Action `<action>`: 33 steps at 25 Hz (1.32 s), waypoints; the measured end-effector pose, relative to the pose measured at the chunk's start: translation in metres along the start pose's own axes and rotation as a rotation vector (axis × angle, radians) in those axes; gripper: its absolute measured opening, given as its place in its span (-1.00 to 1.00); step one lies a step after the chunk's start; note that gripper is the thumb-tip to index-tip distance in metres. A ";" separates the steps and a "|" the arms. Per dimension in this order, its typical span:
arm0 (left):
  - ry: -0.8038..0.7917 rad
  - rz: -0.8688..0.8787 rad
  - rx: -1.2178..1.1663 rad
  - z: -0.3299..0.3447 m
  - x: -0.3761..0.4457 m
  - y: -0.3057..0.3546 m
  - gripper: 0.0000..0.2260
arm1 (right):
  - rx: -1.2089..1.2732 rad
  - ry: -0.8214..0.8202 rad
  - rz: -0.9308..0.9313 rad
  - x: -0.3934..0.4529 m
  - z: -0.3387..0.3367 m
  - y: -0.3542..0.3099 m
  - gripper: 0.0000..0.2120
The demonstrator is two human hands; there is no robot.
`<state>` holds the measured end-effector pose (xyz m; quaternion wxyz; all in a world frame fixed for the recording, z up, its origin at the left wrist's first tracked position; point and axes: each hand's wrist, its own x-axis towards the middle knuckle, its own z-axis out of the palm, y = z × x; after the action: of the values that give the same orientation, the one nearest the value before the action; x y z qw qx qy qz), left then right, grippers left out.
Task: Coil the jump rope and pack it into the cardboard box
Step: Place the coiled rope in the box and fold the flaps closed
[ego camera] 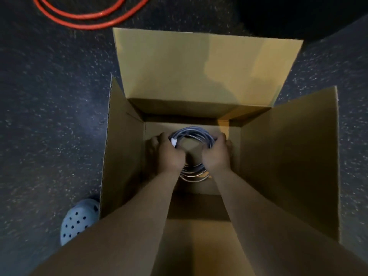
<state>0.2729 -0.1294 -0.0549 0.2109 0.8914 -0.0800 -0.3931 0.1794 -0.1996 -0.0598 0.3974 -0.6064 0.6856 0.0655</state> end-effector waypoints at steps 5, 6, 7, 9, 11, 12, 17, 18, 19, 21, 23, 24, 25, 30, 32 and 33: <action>0.021 0.022 -0.053 -0.051 -0.060 0.039 -0.51 | -0.061 -0.067 -0.094 -0.045 -0.055 -0.027 -0.41; 0.042 0.073 -0.093 -0.071 -0.077 0.055 -0.53 | -0.007 -0.068 -0.138 -0.059 -0.083 -0.038 -0.46; 0.091 0.168 -0.107 -0.094 -0.095 0.070 -0.57 | 0.019 -0.029 -0.231 -0.073 -0.113 -0.047 -0.53; 0.276 0.465 -0.064 -0.145 -0.127 0.091 -0.68 | 0.028 0.152 -0.457 -0.107 -0.175 -0.060 -0.66; 0.486 0.623 -0.053 -0.185 -0.141 0.093 -0.73 | 0.020 0.393 -0.542 -0.132 -0.225 -0.058 -0.63; 0.539 0.570 -0.094 -0.195 -0.141 0.087 -0.71 | 0.022 0.452 -0.477 -0.137 -0.240 -0.051 -0.58; 0.165 0.173 -0.142 -0.159 -0.148 0.057 -0.50 | 0.193 0.047 -0.077 -0.147 -0.197 -0.036 -0.41; 0.094 0.248 -0.090 -0.146 -0.151 0.053 -0.48 | 0.193 0.007 -0.138 -0.153 -0.180 -0.039 -0.42; 0.048 0.321 -0.005 -0.134 -0.152 0.049 -0.46 | 0.175 -0.025 -0.202 -0.157 -0.163 -0.042 -0.44; -0.031 0.378 0.245 -0.115 -0.143 0.040 -0.44 | 0.091 -0.119 -0.225 -0.154 -0.132 -0.042 -0.45; -0.123 0.356 0.487 -0.103 -0.126 0.031 -0.47 | -0.076 -0.185 -0.181 -0.139 -0.110 -0.035 -0.42; -0.134 0.376 0.584 -0.099 -0.118 0.026 -0.47 | -0.202 -0.181 -0.198 -0.133 -0.102 -0.030 -0.41; -0.123 0.416 0.679 -0.096 -0.111 0.021 -0.47 | -0.335 -0.148 -0.237 -0.128 -0.097 -0.025 -0.41; -0.156 0.562 0.821 -0.114 -0.115 0.007 -0.39 | -0.859 -0.075 -0.432 -0.127 -0.095 -0.002 -0.39; -0.226 0.592 0.812 -0.130 -0.134 0.003 -0.31 | -0.950 -0.142 -0.450 -0.123 -0.110 -0.007 -0.38; -0.271 0.603 0.834 -0.138 -0.145 0.001 -0.26 | -0.970 -0.164 -0.465 -0.119 -0.119 -0.013 -0.39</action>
<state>0.2759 -0.0419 0.1252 -0.0699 0.7781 -0.5087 -0.3617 0.1298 -0.1777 0.1001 0.1281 -0.8488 0.3913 0.3316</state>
